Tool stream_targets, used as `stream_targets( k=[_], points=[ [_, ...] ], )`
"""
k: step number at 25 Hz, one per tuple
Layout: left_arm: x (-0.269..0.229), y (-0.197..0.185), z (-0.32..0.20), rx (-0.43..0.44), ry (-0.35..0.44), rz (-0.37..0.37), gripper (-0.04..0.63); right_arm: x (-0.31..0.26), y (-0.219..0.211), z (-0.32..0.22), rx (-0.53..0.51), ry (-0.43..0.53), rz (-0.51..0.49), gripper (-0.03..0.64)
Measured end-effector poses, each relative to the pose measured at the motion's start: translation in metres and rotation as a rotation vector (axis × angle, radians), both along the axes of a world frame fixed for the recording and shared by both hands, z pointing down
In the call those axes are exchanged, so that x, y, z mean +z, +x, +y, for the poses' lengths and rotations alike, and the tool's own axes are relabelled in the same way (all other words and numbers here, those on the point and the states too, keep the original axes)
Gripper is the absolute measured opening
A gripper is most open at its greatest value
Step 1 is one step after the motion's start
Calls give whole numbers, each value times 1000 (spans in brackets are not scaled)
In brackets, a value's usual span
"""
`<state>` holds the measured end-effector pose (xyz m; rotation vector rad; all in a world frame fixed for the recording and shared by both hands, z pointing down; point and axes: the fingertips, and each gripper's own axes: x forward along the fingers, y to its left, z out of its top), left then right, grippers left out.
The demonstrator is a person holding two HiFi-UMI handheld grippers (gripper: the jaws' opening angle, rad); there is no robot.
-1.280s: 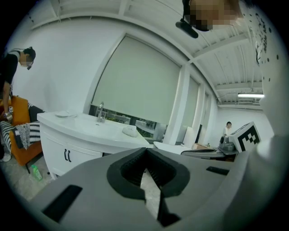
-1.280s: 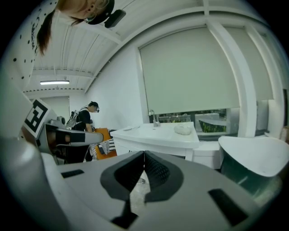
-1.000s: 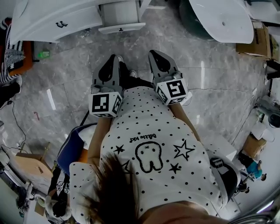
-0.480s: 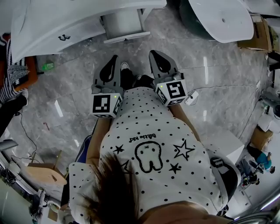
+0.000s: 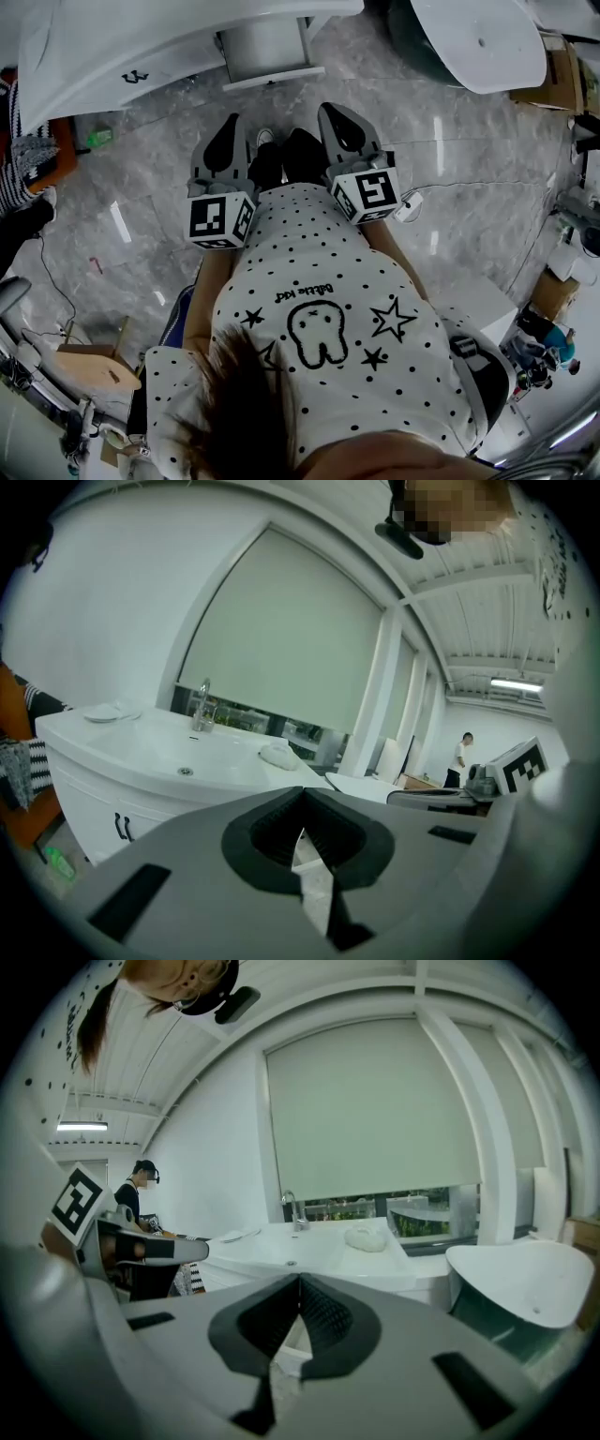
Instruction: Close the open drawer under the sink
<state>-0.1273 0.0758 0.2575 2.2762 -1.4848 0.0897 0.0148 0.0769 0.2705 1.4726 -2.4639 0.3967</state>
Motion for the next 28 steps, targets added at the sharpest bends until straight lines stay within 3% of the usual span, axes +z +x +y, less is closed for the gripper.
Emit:
stream_targets(
  k=[12,28],
  points=[
    [-16,40,-48,-20,22,26,6,-10,42,-53,-42,-10,-18,14],
    [-16,24,-113,-248,75,-39,6,-2,86,-124,-125,6,-22,14]
  ],
)
